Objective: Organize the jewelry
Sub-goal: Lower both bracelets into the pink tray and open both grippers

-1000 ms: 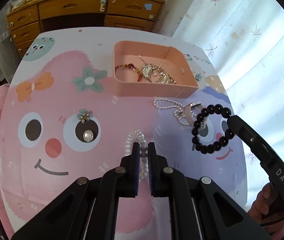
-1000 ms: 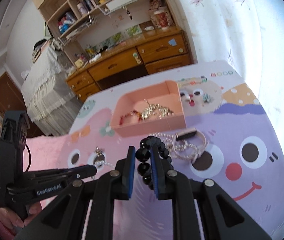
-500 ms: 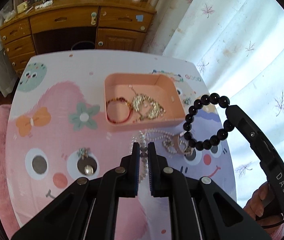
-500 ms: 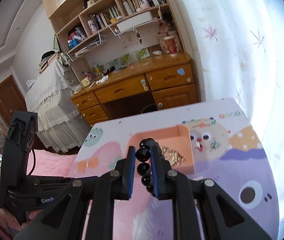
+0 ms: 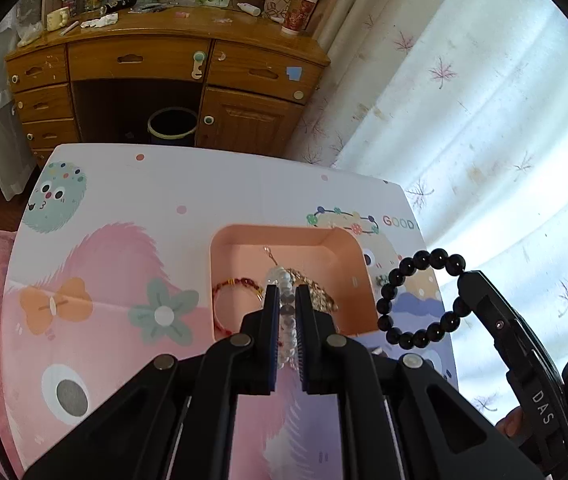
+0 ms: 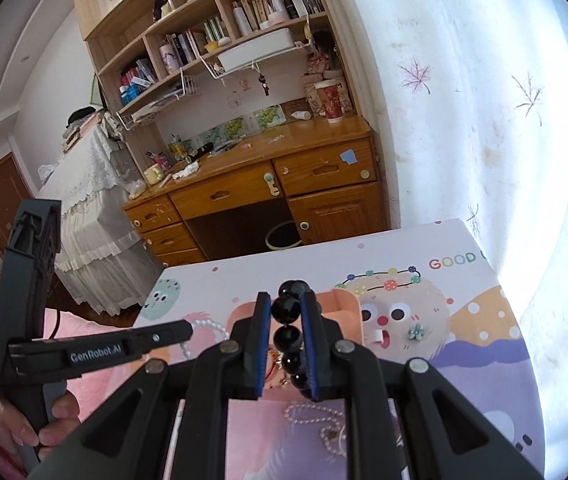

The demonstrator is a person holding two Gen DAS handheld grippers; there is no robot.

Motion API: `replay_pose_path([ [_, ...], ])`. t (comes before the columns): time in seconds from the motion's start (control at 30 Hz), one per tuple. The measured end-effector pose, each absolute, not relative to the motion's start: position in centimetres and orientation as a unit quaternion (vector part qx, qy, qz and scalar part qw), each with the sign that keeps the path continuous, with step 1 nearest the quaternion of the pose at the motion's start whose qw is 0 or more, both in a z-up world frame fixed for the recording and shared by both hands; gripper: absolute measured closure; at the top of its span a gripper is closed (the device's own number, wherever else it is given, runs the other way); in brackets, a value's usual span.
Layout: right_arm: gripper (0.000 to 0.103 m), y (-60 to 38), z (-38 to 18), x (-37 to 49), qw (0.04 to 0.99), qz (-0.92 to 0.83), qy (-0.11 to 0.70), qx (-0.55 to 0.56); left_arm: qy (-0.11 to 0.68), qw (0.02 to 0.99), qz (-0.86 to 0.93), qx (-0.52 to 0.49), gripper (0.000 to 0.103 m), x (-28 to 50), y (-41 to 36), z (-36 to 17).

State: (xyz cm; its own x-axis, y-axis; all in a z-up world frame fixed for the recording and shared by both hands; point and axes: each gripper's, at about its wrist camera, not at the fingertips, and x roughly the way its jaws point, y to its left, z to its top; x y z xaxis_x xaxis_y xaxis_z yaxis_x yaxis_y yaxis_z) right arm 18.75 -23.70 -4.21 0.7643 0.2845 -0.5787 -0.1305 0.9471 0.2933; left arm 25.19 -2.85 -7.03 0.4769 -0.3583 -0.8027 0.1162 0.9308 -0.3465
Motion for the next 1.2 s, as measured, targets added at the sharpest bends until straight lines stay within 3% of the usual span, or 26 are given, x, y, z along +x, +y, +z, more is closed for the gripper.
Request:
replay_pose_path([
  [0.37,0.088,-23.5,-7.3,21.7,0.918,0.107,0.366,0.11,0.496,0.852,-0.131,-0.104,0.097,26.6,-3.6,-8.8],
  [0.4,0.088,-23.4,-7.5,21.8,0.916,0.105,0.371,0.109,0.497,0.853,-0.125,-0.1,0.092,26.6,-3.7,-8.8],
  [0.5,0.088,-23.3,-7.7,21.8,0.918,0.1,0.372,0.091,0.503,0.85,-0.118,-0.098,0.059,26.7,-3.8,-8.9],
  [0.67,0.088,-23.5,-7.5,21.6,0.92,0.094,0.37,0.085,0.497,0.853,-0.123,-0.101,0.048,26.3,-3.7,-8.4],
  [0.97,0.087,-24.1,-7.6,20.1,0.918,0.074,0.379,0.091,0.498,0.855,-0.111,-0.087,0.046,24.9,-2.5,-8.2],
  [1.2,0.081,-24.6,-9.3,18.2,0.897,0.069,0.419,0.125,0.516,0.848,-0.092,-0.075,0.045,23.0,-0.4,-9.4],
])
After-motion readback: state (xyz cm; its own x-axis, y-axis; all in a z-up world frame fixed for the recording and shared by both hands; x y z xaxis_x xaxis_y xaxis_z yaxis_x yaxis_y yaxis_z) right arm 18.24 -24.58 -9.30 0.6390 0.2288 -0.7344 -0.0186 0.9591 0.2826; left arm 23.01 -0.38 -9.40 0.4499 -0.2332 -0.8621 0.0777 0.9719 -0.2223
